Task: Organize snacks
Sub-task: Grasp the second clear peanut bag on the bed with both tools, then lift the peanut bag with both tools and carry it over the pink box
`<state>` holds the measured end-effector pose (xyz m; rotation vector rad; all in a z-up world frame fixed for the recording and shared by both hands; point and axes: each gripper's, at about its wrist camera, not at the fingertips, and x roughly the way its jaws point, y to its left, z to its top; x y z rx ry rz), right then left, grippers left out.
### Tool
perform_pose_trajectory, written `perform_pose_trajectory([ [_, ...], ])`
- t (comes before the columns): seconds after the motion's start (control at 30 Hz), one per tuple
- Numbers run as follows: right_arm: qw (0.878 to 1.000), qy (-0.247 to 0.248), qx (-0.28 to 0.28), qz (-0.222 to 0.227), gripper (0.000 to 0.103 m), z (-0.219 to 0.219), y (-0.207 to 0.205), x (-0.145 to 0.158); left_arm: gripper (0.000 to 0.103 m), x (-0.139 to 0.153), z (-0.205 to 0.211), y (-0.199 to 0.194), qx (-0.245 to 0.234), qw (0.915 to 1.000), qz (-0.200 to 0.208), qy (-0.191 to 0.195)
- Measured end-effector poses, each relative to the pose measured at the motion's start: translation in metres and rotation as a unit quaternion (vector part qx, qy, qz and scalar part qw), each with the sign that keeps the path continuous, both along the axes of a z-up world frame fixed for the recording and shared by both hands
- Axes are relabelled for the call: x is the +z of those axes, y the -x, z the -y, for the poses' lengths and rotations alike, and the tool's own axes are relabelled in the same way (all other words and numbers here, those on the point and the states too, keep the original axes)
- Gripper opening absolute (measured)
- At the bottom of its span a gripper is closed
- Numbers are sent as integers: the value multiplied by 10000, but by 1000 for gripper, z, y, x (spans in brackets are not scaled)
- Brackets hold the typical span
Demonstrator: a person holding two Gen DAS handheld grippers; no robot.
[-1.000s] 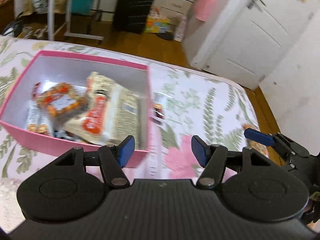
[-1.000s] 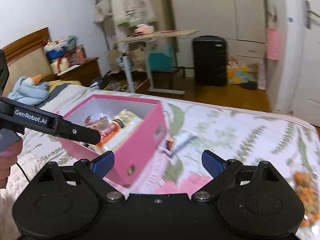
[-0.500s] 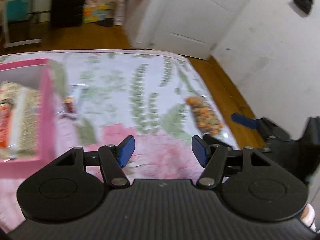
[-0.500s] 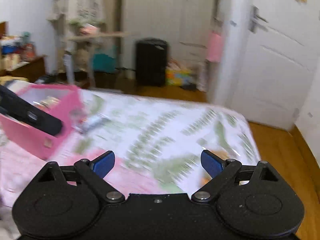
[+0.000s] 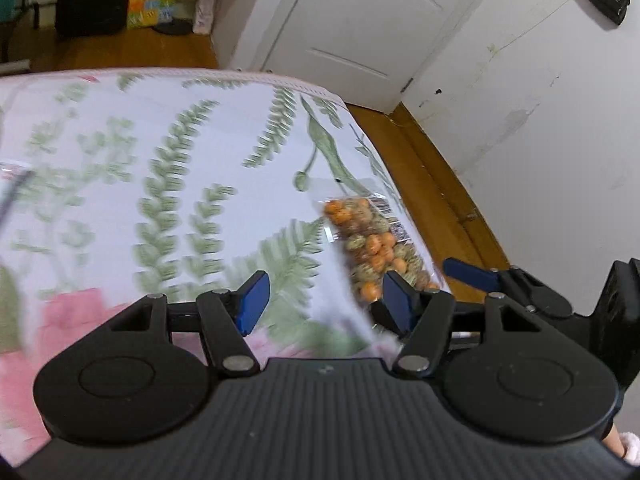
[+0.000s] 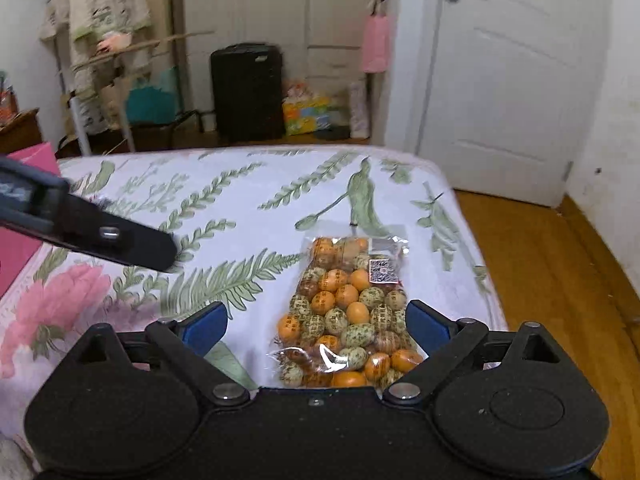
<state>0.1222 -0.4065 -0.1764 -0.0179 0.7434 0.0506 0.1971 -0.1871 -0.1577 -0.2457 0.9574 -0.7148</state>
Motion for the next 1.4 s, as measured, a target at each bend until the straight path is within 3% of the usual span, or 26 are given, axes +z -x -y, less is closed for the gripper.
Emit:
perform_pose_trajectory([
  [0.23, 9975, 4, -20, -712, 103, 17, -21, -33, 61, -31, 55, -19, -310, 9987, -405, 87],
  [0.37, 9971, -347, 19, -677, 102, 25, -24, -37, 58, -56, 68, -29, -287, 9941, -974, 383],
  [0.43, 9978, -255, 116, -601, 97, 20, -24, -38, 51, -60, 67, -29, -239, 9933, -1012, 512],
  [0.53, 9979, -21, 69, -638, 93, 7, -19, -31, 49, -59, 64, -26, -311, 9922, -1093, 508],
  [0.83, 9987, -62, 211, -462, 93, -32, 17, -4, 50, -21, 30, 8, -723, 9944, -773, 30],
  [1.03, 9987, -196, 342, -317, 93, -59, 46, 9, 50, -9, -7, 25, -672, 9923, -1030, 120],
  [1.27, 9966, -392, 680, -256, 93, -92, 70, 27, 50, 19, -44, 57, -559, 9936, -940, -268],
  [1.4, 9945, -257, 1006, -163, 93, -113, 77, 44, 50, 37, -69, 71, -418, 9944, -916, -329],
])
